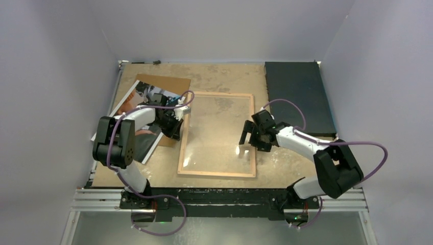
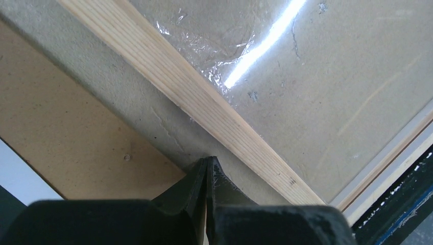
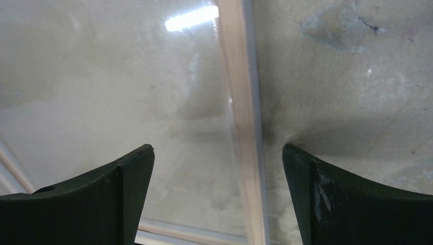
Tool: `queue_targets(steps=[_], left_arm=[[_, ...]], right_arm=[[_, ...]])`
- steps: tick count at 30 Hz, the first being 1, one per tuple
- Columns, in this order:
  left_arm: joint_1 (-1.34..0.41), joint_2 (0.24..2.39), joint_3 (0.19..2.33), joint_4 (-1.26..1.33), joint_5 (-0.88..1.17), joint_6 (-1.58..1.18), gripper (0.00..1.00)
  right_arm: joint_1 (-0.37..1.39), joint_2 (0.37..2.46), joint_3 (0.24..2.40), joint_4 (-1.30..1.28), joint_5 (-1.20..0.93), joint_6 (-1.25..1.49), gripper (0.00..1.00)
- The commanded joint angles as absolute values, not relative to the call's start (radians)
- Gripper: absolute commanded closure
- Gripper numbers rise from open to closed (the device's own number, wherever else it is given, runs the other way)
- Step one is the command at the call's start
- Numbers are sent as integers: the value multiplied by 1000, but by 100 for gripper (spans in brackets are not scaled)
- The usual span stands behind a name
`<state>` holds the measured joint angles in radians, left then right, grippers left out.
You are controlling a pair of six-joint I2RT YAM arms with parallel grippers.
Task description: Put the photo into the frame
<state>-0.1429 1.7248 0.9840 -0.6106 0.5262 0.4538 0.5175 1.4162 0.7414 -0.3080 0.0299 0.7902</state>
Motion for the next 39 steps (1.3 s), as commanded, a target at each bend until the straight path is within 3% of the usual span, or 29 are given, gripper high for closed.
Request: queue_targets(steps=[1, 10, 18, 25, 39], left_arm=[[-183, 1751, 975, -549, 461, 449, 100], [-253, 1804, 988, -511, 422, 427, 100], [-288, 1840, 1004, -505, 409, 427, 100], [-288, 1832, 1006, -508, 421, 421, 100], [-288, 1792, 1001, -525, 458, 414, 100]], right_arm=[[511, 1439, 700, -203, 5, 788, 1], [511, 1303, 686, 6, -271, 814, 3], [514, 1111, 669, 352, -588, 954, 8], [523, 1064, 579, 645, -758, 1074, 13], [586, 1129, 666, 663, -739, 1034, 16]])
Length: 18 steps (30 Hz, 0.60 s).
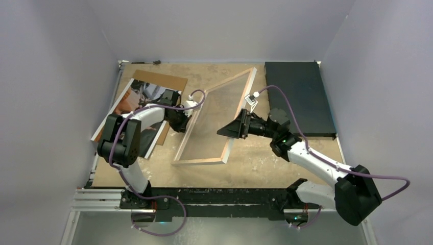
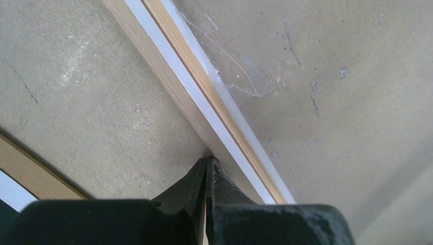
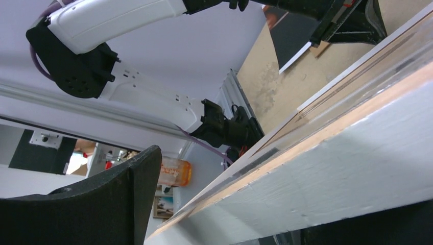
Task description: Put the photo into the frame
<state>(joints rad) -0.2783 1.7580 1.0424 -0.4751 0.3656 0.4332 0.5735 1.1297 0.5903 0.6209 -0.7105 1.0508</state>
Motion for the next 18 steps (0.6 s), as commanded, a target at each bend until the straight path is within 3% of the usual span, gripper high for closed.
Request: queue_targets(steps=[1, 8, 18], left_arm=[[-288, 1784, 1002, -529, 457, 414, 100], [-232, 1667, 1140, -650, 502, 416, 99], [-224, 1462, 1340, -792, 676, 375, 60]], right_arm=[[586, 1126, 678, 635, -730, 1023, 16], [586, 1074, 779, 443, -663, 939, 17], [586, 1115, 682, 574, -619, 1053, 35]])
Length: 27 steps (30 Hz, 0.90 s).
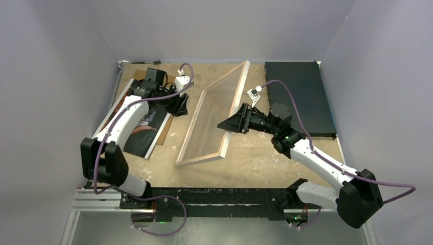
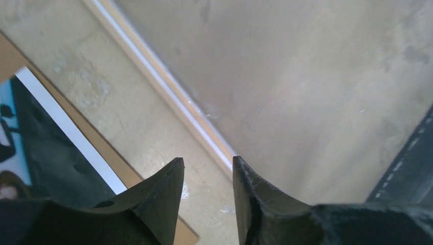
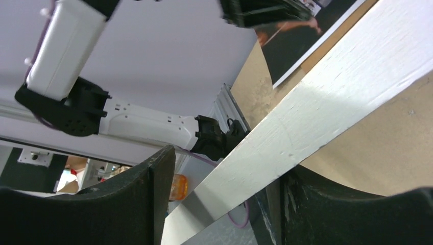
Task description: Put the photo into the frame
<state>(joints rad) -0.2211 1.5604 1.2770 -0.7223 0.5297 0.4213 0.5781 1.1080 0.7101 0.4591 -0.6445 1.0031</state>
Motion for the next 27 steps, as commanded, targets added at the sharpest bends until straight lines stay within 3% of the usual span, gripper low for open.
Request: queue_targets(steps=[1, 6, 11, 16, 18, 22, 27], left_arm=[[-227, 1441, 1341, -789, 704, 356, 56], [-303, 1376, 1357, -789, 783, 281, 48], [-390, 1330, 1295, -701, 777, 239, 46], [-416, 1324, 1306, -679, 804, 179, 44], [-416, 1324, 1326, -689, 819, 160, 33], [-415, 1314, 1398, -720, 835, 117, 22], [-416, 1304, 1511, -733, 805, 22, 11]], right_arm=[[587, 1122, 677, 591, -618, 1061, 37], [588, 1154, 677, 695, -631, 1113, 42], [604, 1191, 669, 864, -611, 1195, 51], [647, 1253, 635, 1045, -551, 1263, 53], [657, 1279, 618, 1111, -527, 1296, 54], [659, 1317, 615, 1210, -489, 1338, 59], [663, 1342, 744, 1134, -500, 1279, 65]])
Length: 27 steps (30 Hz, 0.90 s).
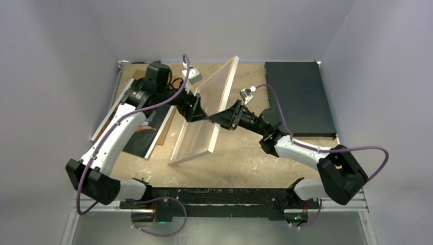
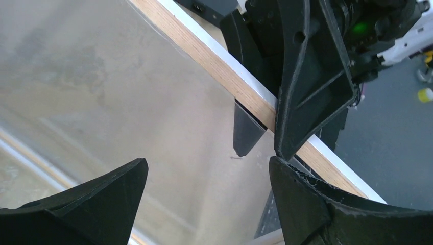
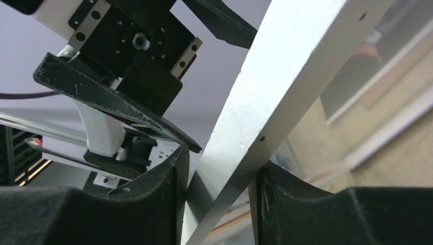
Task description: Put the photo into the frame
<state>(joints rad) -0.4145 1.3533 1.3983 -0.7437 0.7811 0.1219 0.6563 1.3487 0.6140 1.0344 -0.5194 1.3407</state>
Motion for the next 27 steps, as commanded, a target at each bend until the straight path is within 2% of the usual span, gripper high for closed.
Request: queue_targets(steps=[1, 8, 17, 27], left_arm=[[-416, 1304, 1535, -732, 802, 9, 10], [-419, 1305, 1551, -782, 749, -5, 5], [-421, 1250, 1529, -824, 801, -38, 1], [-419, 1198, 1469, -743, 873, -134, 0]], right_arm=[[665, 1349, 766, 1119, -506, 1265, 66], [668, 1424, 831, 1181, -538, 1303, 70], [691, 1480, 879, 1158, -542, 1302, 73], [696, 1491, 880, 1140, -536, 1302, 75]])
